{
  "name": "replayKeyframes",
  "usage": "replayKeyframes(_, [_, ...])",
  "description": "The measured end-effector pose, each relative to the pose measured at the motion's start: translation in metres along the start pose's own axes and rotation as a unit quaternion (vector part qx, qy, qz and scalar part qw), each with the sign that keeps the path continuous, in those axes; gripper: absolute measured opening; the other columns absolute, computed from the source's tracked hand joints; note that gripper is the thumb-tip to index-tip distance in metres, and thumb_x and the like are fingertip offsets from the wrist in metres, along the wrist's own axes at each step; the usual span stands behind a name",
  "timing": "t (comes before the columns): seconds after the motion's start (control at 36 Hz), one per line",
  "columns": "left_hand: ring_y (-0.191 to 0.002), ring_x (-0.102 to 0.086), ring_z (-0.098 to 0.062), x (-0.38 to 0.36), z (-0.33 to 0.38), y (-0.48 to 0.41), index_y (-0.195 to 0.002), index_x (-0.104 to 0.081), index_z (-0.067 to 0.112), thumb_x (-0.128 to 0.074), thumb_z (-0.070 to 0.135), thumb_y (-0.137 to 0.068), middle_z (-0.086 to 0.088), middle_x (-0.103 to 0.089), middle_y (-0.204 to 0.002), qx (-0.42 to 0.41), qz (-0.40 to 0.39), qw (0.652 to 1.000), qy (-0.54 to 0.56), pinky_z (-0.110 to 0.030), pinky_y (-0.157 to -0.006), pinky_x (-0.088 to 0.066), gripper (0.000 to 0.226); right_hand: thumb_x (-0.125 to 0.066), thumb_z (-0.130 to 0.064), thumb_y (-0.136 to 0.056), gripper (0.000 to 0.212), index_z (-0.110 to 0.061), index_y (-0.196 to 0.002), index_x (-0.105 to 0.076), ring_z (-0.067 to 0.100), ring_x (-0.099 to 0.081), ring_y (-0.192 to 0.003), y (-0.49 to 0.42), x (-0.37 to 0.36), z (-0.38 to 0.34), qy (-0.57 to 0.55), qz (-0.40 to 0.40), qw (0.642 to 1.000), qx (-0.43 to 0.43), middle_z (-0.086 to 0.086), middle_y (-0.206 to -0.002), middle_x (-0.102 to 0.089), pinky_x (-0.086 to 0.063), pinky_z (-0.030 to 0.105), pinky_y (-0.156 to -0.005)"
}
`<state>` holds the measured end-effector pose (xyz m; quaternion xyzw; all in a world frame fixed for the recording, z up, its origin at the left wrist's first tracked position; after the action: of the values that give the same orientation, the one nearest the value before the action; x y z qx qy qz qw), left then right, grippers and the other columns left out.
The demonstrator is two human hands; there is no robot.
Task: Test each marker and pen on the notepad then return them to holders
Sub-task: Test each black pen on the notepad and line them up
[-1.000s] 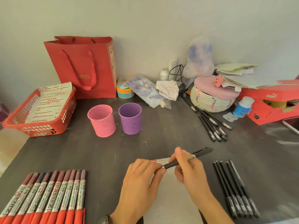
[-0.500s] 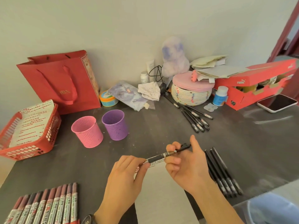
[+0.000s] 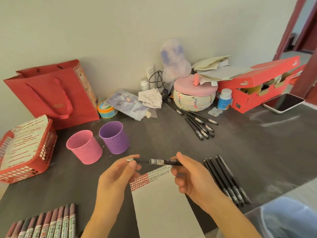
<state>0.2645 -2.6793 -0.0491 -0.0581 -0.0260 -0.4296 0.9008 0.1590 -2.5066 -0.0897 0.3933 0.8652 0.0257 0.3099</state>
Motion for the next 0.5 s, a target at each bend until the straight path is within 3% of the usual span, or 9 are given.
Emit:
replayKeyframes(0.08, [-0.073,-0.063,-0.016,-0.003,-0.004,-0.007,-0.098,-0.078,0.026,-0.066,0.038,-0.076,-0.006,-0.070,-0.089,0.037,0.011,0.996,0.079,-0.030,-0.070,-0.053,0.028,-0.064,-0.036,-0.096,0.020,-0.020,-0.102,-0.075,0.011,-0.051,-0.054,0.015,-0.005,-0.005,0.119,-0.057,0.991,0.030,0.005,-0.083,-0.069,-0.044,0.023,-0.047])
replayKeyframes(0.22, [-0.083,-0.065,-0.011,-0.035,0.001,-0.013,-0.100,-0.078,0.028,-0.068,0.052,-0.071,0.002,-0.073,-0.097,0.047,-0.020,0.998,0.047,-0.038,-0.080,-0.050,0.039,-0.060,-0.029,-0.096,0.018,-0.032,-0.110,-0.071,0.013,-0.058,-0.060,0.040,0.009,-0.005,0.275,-0.074,0.957,0.047,0.001,-0.098,-0.077,-0.052,0.025,-0.054])
replayKeyframes(0.33, [-0.084,-0.068,-0.010,-0.081,0.010,-0.013,-0.097,-0.077,0.034,-0.064,0.050,-0.075,0.007,-0.074,-0.095,0.026,-0.085,0.995,-0.032,-0.041,-0.085,-0.053,0.029,-0.054,-0.035,-0.098,0.019,-0.042,-0.110,-0.067,0.010,-0.060,-0.059,0.064,0.050,-0.020,0.332,0.000,0.940,0.079,-0.006,-0.096,-0.077,-0.048,0.022,-0.052])
replayKeyframes(0.44, [-0.092,-0.067,0.000,-0.141,0.022,-0.009,-0.093,-0.074,0.037,-0.062,0.046,-0.078,0.013,-0.074,-0.099,-0.016,-0.200,0.976,-0.086,-0.008,-0.077,-0.046,0.021,-0.058,-0.035,-0.100,0.016,-0.039,-0.103,-0.074,0.013,-0.052,-0.052,0.098,0.110,-0.050,0.297,0.112,0.940,0.128,-0.002,-0.076,-0.069,-0.042,0.022,-0.052])
replayKeyframes(0.5, [-0.100,-0.062,0.006,-0.174,0.020,-0.008,-0.098,-0.070,0.046,-0.058,0.055,-0.078,0.022,-0.070,-0.105,-0.042,-0.264,0.951,-0.154,-0.008,-0.081,-0.043,0.025,-0.062,-0.036,-0.098,0.015,-0.033,-0.102,-0.077,0.014,-0.046,-0.046,0.120,0.146,-0.068,0.279,0.182,0.928,0.167,-0.003,-0.063,-0.059,-0.038,0.023,-0.050])
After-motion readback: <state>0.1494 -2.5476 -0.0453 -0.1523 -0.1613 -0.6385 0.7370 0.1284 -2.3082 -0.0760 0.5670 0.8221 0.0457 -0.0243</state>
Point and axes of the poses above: each hand's wrist, its own y-axis away from the middle knuckle, its own x-axis out of the back of the hand, z = x × y, the point moved 8 cm from there along -y, towards the middle knuckle
